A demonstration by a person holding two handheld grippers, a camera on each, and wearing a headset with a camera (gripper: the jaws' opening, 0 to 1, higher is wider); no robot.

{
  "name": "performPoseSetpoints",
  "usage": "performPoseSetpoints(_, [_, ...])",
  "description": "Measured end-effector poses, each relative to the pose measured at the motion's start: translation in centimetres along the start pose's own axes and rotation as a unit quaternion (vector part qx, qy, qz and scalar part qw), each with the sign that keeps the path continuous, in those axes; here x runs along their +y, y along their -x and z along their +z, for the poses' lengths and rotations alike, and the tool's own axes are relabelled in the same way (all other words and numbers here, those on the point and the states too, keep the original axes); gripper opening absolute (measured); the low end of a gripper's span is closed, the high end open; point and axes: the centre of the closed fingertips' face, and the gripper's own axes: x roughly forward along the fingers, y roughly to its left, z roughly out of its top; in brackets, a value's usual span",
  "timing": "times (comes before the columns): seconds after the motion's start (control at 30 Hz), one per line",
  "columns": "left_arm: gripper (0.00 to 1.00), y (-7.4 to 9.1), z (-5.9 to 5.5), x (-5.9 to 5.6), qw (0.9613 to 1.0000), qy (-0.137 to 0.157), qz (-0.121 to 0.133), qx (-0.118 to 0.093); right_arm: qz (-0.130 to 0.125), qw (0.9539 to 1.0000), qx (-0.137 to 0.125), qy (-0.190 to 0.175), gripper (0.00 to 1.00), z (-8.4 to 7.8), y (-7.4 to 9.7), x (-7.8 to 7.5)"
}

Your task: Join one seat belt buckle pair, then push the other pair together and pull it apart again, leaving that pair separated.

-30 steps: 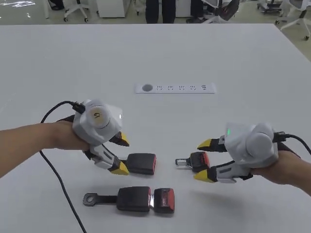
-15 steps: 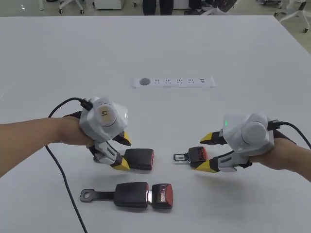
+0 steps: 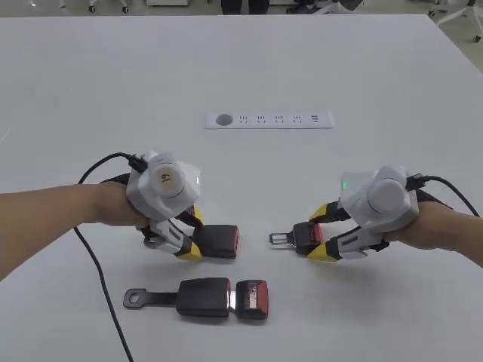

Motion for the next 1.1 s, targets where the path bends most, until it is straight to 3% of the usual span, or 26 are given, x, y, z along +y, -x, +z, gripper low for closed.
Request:
performPoseSetpoints(0.2, [0.32,-0.12,-0.12,-0.01,1.0000,-0.002,0.003,0.000,0.000,1.0000,-0.002,-0.001,0.33,0.07,0.08,-0.11])
performPoseSetpoints(0.47, [0.32,-0.31,-0.25,0.03,0.9997,0.025,0.002,-0.009,0.000,1.0000,0.001,0.004,0.32,-0.01,0.10,0.02])
performPoseSetpoints(0.7, [0.31,-0.37,-0.11,-0.17,0.9999,0.015,-0.001,-0.004,-0.001,1.0000,0.003,0.005,0.31,0.02,0.12,0.14])
performPoseSetpoints(1.1, [0.31,-0.32,-0.12,-0.13,0.9996,0.025,0.001,-0.010,-0.003,0.9999,0.009,0.012,0.31,0.11,-0.06,0.09])
